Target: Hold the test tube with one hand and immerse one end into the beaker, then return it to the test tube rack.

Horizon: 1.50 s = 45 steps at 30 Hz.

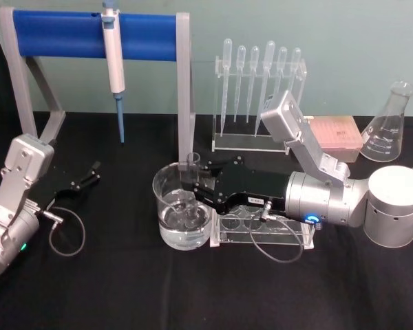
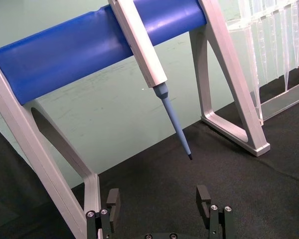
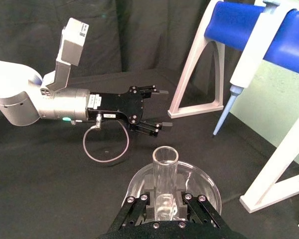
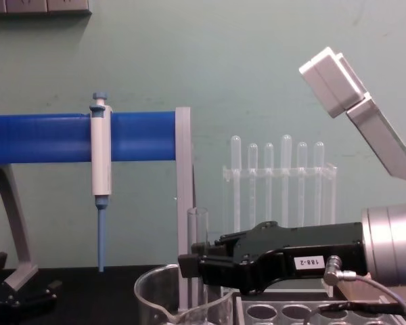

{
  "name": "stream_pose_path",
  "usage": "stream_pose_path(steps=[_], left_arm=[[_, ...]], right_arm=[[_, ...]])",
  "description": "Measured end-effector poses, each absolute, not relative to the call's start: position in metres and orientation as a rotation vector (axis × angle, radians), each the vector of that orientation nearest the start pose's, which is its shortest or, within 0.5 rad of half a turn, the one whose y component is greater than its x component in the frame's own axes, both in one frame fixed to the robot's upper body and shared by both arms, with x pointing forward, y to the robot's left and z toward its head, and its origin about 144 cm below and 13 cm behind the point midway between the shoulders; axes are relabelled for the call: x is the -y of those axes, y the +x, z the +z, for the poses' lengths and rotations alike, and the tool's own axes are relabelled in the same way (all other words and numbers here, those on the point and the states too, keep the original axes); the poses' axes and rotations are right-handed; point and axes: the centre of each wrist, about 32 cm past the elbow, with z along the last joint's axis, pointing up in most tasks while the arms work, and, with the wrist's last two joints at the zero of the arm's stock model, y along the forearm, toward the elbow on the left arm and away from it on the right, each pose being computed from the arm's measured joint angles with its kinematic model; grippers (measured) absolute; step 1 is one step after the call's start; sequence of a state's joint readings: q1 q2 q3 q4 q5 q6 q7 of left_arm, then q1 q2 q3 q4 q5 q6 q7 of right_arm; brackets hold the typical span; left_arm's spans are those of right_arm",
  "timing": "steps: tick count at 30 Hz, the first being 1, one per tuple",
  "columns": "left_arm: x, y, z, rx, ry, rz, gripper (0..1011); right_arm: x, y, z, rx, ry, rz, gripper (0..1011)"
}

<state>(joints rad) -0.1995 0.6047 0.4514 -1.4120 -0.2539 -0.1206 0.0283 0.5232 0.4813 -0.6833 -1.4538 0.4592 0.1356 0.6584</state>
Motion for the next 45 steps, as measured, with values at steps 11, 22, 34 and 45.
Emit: stream_pose_path(steps=[11, 22, 34, 45], left_arm=[[-0.3097, 0.4886, 1.1398, 0.285, 0.304, 1.248, 1000], [-0.3097, 0.4886, 1.1398, 0.285, 0.304, 1.248, 1000], [-0.3097, 0.4886, 1.1398, 0.285, 0.304, 1.248, 1000], [-0.3097, 0.4886, 1.1398, 0.285, 0.304, 1.248, 1000]], right_arm=[[0.2013, 0.5462, 1.2255, 0.072, -0.227, -0.403, 241], [0.2012, 0.5461, 1.2259, 0.073, -0.227, -0.402, 241], [0.2012, 0.5461, 1.2264, 0.074, -0.226, -0.402, 241], [0.2012, 0.5461, 1.2264, 0.075, -0.226, -0.402, 241]])
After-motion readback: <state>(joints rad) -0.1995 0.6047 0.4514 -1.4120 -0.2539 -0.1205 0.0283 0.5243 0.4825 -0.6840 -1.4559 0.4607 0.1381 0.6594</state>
